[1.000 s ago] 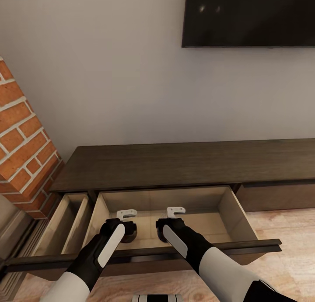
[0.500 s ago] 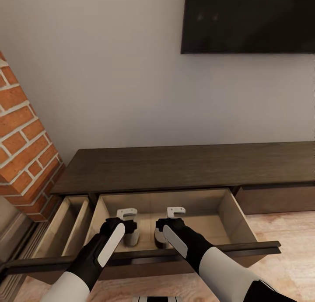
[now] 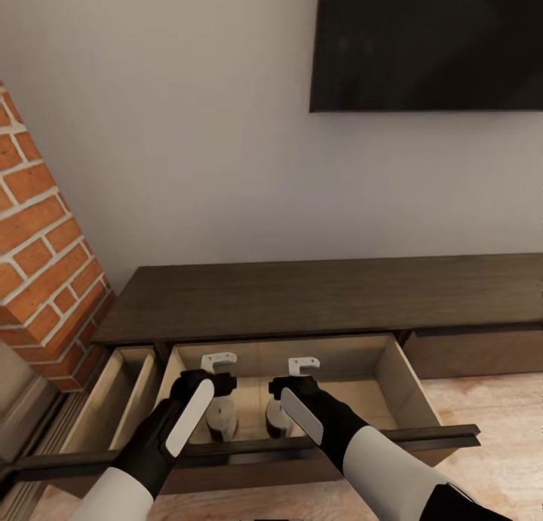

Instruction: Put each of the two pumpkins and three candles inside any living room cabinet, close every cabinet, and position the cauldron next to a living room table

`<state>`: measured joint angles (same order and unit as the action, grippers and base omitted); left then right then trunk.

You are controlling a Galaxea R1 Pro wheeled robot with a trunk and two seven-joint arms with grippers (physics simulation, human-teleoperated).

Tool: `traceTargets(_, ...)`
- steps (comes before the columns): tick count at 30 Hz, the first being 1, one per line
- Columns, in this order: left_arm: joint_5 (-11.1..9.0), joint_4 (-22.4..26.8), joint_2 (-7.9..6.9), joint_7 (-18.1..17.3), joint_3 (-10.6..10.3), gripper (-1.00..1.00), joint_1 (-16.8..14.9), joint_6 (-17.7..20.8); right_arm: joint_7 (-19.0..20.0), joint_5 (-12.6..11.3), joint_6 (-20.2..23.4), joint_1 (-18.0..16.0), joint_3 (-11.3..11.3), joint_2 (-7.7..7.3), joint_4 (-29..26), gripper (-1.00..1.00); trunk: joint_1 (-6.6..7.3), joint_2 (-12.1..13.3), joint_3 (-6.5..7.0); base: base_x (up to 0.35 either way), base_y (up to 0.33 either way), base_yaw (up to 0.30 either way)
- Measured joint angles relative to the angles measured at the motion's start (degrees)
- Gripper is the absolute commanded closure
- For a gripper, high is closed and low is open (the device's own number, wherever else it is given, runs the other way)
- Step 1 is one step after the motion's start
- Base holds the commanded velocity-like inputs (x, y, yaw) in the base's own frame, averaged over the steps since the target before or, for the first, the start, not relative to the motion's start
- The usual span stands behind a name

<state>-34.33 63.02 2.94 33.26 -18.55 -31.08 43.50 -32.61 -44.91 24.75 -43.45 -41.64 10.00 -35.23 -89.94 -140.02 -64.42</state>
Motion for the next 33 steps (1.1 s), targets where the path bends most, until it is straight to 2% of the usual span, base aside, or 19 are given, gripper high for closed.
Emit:
traceTargets(2, -0.3, 0.3, -0.01, 0.0, 0.1, -1.00, 0.0, 1.6, -0.1, -0.1, 0.1, 0.0, 0.2, 0.00, 0.0, -1.00, 0.42, 0.8, 0.36, -0.227, 0.000, 0.000)
traceTargets(10, -0.5, 1.2, -0.14, 0.0, 0.3, -1.00, 0.0, 2.6, -0.3, -0.5, 0.4, 0.0, 0.4, 0.00, -0.1, -1.00, 2.19, 4.0, 1.80, -0.080, 0.000, 0.000)
traceTargets(14, -0.5, 1.3, -0.12, 0.0, 2.6, -1.00, 0.0, 2.6, -0.5, -1.3, 0.5, 0.0, 0.5, 0.00, -0.2, -1.00, 3.06, 5.6, 2.51, -0.217, 0.000, 0.000)
traceTargets(17, -0.6, 1.3, -0.07, 0.0, 3.4, -1.00, 0.0, 2.7, -0.7, -1.5, 0.5, 0.0, 0.5, 0.00, -0.2, -1.00, 3.73, 6.8, 3.05, -0.089, 0.000, 0.000)
traceTargets(22, -0.6, 1.3, -0.06, 0.0, 3.7, -1.00, 0.0, 2.7, -0.7, -1.6, 0.4, 0.0, 0.5, 0.00, -0.2, -1.00, 4.82, 8.8, 3.95, -0.178, 0.000, 0.000)
traceTargets(33, -0.6, 1.3, -0.02, 0.0, 3.7, -1.00, 0.0, 2.8, -0.7, -1.6, 0.4, 0.0, 0.5, 0.00, -0.2, -1.00, 7.25, 13.2, 5.92, -0.014, 0.000, 0.000)
